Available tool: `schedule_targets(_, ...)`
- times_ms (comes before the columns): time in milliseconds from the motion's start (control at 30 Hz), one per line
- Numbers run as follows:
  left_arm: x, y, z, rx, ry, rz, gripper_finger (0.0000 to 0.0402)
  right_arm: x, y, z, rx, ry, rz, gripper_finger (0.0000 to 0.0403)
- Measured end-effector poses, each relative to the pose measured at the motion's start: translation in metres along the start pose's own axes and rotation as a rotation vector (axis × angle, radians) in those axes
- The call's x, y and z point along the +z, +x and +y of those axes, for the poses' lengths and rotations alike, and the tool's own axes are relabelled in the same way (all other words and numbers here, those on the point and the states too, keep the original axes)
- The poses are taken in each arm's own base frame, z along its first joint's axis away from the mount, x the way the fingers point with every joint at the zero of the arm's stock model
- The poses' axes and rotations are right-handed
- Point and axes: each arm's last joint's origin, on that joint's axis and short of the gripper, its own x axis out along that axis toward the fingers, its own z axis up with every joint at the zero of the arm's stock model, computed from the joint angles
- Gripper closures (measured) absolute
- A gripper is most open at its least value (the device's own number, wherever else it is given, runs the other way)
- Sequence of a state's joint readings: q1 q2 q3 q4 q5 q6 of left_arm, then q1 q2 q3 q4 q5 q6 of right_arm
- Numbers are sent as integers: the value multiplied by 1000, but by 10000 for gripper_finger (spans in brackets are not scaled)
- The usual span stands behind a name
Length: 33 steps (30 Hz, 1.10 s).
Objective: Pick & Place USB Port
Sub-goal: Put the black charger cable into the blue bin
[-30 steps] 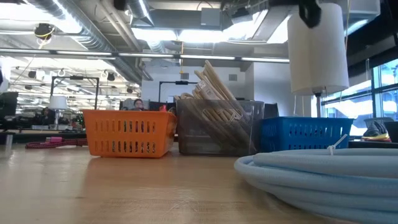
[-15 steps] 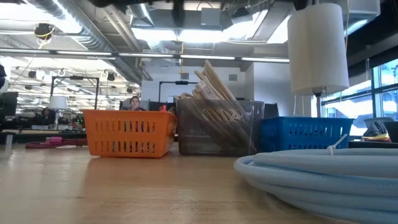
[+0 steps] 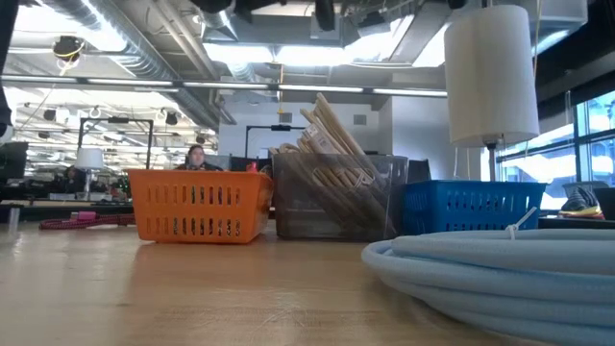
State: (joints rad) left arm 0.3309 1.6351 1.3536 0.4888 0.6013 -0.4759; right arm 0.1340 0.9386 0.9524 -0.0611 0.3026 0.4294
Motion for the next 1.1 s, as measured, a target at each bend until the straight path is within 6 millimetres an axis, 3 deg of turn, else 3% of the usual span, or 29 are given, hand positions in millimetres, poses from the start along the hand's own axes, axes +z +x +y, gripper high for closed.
schedule_targets(267,9,18,4,-67,11,2,394,0,1,0,-16,-22,-9,238)
schedule_targets(567,9,21,1,-73,32,2,394,3,2,-2,-44,-14,-44,238)
schedule_targets(967,7,22,1,-60,24,13,394,-1,33,-8,-3,1,-70,238)
schedule_targets(1100,5,22,1,-65,16,28,394,0,36,-9,-7,0,-86,267)
